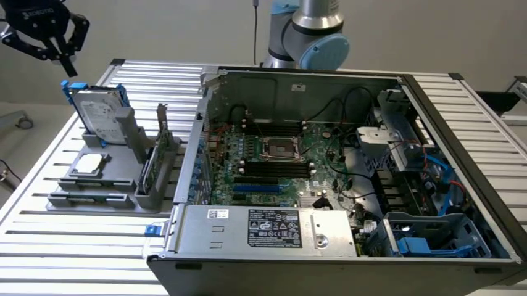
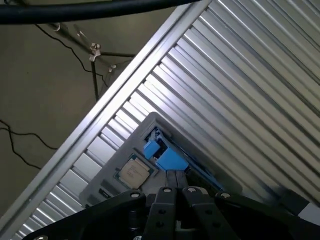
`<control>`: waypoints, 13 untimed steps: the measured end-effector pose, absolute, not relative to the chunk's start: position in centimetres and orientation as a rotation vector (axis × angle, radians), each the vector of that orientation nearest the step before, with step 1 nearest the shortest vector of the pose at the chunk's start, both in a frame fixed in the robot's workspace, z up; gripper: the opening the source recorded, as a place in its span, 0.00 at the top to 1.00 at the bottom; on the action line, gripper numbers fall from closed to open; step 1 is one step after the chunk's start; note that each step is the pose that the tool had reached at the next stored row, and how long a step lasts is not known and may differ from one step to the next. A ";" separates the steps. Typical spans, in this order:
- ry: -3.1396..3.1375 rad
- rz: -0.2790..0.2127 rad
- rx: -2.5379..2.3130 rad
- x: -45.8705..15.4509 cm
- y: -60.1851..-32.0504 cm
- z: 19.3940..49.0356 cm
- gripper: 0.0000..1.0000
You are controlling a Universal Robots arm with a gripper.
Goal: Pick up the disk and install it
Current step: 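Pick up the disk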
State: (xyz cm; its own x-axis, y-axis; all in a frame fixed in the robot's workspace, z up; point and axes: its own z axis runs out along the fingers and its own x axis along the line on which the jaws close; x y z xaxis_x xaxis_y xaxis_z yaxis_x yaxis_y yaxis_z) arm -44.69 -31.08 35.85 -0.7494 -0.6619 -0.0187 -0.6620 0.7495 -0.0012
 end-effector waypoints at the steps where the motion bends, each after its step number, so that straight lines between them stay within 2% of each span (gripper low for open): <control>1: 2.911 0.009 -1.132 -44.7 -31.1 35.8 0.89; 13: 2.771 0.012 -1.443 -44.7 -31.1 35.7 0.89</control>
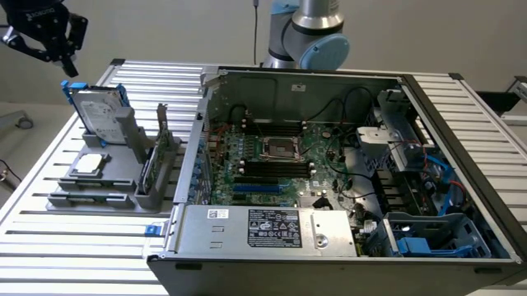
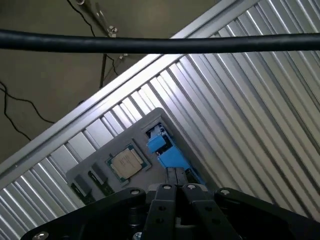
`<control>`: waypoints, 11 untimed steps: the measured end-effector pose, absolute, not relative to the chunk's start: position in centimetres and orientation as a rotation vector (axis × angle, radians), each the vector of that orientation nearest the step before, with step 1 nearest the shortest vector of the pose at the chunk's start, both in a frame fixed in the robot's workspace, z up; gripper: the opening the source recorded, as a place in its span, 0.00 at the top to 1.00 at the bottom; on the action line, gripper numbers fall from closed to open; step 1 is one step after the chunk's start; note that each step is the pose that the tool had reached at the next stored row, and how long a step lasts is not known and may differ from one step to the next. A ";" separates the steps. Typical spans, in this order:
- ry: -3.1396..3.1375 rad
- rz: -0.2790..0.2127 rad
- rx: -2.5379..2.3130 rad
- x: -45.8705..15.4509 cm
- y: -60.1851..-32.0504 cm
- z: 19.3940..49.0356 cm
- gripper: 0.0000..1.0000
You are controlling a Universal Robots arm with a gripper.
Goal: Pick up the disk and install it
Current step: 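Pick up the disk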
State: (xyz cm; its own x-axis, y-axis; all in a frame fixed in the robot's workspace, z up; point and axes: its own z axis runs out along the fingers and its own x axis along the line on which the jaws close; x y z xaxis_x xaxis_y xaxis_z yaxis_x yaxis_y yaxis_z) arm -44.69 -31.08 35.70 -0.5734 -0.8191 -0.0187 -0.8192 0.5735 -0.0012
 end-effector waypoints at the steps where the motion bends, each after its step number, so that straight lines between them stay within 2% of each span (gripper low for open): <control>1: 2.758 0.012 -1.468 -44.7 -31.1 35.7 0.89; 11: 2.614 0.014 -1.713 -44.7 -31.1 35.6 0.89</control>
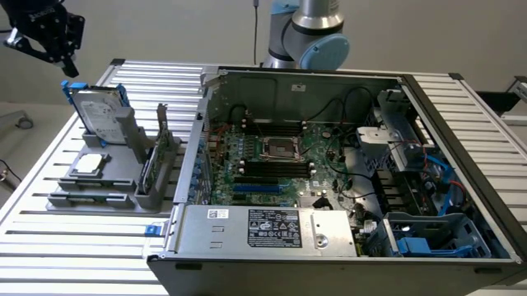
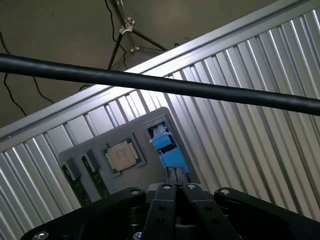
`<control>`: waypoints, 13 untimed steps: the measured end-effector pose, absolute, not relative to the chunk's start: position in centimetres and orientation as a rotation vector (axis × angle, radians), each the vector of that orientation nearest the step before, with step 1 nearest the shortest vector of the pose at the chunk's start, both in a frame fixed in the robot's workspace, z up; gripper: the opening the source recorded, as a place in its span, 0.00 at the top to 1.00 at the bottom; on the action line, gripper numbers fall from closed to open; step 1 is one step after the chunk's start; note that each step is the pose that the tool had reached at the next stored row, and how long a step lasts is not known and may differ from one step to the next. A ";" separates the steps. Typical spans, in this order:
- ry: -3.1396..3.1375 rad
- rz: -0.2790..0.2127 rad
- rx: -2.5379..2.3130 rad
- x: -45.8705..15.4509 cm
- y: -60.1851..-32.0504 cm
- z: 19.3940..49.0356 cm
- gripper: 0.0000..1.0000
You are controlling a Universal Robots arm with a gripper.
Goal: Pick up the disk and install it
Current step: 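Pick up the disk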
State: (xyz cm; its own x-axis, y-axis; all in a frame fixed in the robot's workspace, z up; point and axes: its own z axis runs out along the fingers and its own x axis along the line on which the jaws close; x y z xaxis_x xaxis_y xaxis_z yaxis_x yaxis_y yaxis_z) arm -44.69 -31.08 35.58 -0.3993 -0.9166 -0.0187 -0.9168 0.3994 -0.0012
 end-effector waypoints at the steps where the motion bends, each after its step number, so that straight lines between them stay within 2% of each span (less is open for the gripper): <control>1: 2.599 0.015 -1.736 -44.7 -31.1 35.6 0.89; 13: 2.395 0.017 -2.009 -44.7 -31.1 35.4 0.89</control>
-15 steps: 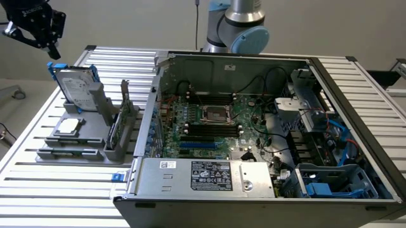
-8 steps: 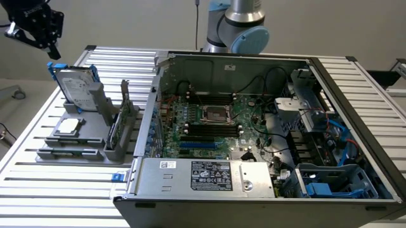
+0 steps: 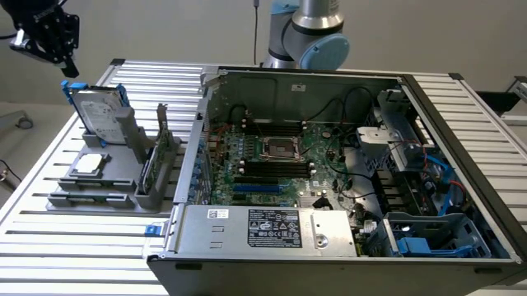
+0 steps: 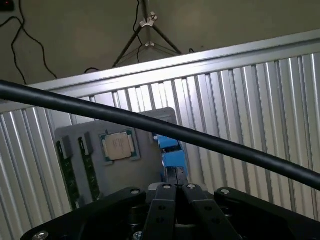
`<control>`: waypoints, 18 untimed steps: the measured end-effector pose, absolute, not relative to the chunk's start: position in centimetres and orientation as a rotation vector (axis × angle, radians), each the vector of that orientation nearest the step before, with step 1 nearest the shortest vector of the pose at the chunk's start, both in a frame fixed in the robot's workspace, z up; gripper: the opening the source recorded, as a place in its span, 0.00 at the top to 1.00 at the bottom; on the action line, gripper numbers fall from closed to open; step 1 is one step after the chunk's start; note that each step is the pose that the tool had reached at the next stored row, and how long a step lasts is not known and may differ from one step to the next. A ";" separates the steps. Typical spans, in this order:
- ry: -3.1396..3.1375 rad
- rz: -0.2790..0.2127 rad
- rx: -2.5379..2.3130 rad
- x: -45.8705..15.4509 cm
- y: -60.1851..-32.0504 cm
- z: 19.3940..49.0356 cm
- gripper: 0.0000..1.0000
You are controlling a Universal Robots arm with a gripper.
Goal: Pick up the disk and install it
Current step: 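Pick up the disk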
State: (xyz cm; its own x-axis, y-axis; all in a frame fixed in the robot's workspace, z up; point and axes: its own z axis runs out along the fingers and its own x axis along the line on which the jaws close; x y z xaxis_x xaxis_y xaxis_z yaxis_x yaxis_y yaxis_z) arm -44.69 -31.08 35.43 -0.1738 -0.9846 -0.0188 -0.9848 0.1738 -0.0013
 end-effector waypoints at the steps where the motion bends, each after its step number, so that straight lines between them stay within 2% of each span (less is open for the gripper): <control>1: 2.377 0.018 -2.031 -44.7 -31.1 35.4 0.89; 14: 2.174 0.018 -2.250 -44.7 -30.9 35.4 0.88; 16: 2.175 0.018 -2.250 -44.7 -30.9 35.4 0.76; 17: 2.175 0.018 -2.250 -44.7 -30.9 35.4 0.76; 18: 2.175 0.018 -2.250 -44.7 -30.9 35.4 0.70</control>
State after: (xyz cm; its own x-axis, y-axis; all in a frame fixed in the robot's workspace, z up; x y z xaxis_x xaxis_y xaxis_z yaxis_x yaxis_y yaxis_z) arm -44.71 -30.88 35.41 0.0339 -0.9993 -0.0172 -0.9994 -0.0338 -0.0011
